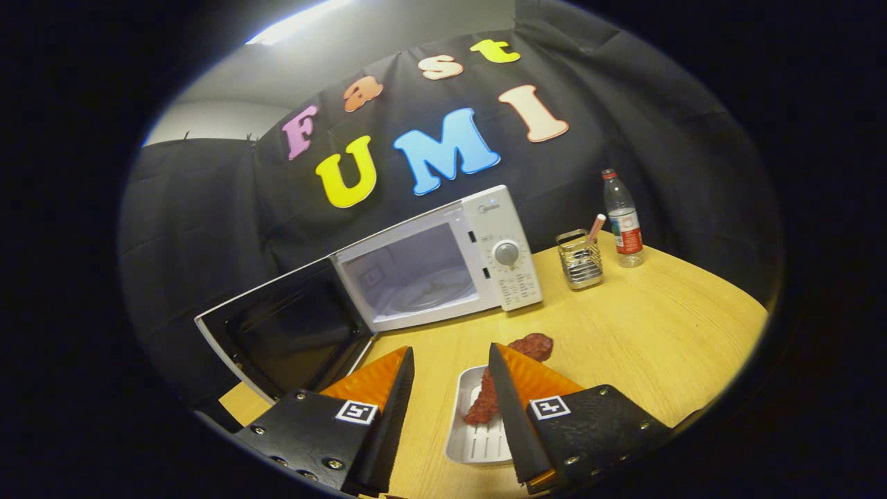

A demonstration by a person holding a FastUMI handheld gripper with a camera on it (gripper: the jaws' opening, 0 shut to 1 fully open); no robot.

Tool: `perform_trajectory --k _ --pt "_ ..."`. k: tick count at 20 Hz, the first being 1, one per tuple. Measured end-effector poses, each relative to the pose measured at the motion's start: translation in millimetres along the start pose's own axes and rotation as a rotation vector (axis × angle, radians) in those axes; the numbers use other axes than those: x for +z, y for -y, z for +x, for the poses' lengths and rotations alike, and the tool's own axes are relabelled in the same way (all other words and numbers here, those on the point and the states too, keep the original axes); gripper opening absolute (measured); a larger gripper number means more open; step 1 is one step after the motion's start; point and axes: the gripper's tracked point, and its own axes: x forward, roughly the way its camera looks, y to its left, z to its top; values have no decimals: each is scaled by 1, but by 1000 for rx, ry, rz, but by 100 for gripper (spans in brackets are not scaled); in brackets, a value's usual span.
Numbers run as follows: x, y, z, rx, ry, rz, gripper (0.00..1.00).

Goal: Open the microwave, put the food inside, and close the microwave door.

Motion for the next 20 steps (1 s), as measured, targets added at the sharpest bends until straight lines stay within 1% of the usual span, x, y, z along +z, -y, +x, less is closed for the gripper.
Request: perform_trajectory --k 1,2,4,5,7,11,13,15,16,17,18,19,20 --pt "0 10 1 -19 5 5 65" --pt "3 21 1 -44 6 5 75" --pt "1 39 9 -67 -15 12 87" --pt "-5 44 11 -66 -39 24 89" --pt "-10 45 17 -31 -78 63 90" --pt "-24 44 28 37 -135 189 90" --pt "-29 49 39 33 -148 208 90" --pt "-34 43 43 74 -164 221 90" --pt "-36 41 47 81 -164 229 82" --pt "-34 46 48 71 -160 227 75" --pt "-35 53 51 49 -157 219 64" --pt "-38 56 55 35 -162 214 56" --pt "-41 55 56 47 -177 220 44"
